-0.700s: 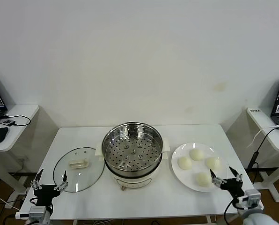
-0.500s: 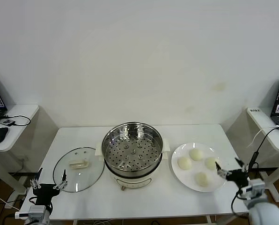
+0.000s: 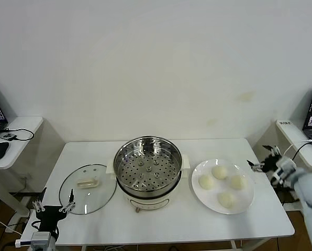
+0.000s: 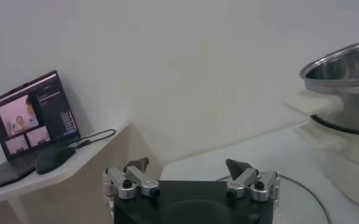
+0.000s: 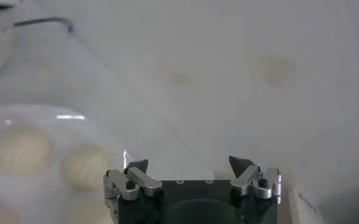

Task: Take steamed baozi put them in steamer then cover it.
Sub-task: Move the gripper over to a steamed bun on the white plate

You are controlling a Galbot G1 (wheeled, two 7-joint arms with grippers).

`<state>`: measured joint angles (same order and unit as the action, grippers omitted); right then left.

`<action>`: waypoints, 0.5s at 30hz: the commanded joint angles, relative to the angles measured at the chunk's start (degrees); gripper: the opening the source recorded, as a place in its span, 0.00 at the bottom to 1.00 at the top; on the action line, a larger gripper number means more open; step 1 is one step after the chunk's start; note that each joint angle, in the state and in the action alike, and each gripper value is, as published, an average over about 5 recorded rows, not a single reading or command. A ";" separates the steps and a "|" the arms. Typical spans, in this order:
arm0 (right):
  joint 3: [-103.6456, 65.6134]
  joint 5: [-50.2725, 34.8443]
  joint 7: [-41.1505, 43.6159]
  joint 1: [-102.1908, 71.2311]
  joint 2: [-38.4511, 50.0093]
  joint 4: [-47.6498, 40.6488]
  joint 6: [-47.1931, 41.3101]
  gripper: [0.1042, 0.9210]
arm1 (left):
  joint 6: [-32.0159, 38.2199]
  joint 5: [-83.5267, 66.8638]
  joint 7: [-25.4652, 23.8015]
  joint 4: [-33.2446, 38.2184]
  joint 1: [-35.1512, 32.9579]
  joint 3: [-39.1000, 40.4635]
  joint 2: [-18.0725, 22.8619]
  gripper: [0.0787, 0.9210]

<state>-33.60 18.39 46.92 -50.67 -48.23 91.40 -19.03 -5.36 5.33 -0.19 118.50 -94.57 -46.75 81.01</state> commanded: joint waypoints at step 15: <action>47.12 13.15 25.08 40.88 -1.29 -29.86 9.73 0.88 | -0.12 1.16 -0.67 2.23 -1.84 -0.71 1.78 0.88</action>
<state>-2.21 28.72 65.93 -22.14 -48.18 71.35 -12.42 -5.45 6.21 -0.88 120.42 -96.12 -47.26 82.53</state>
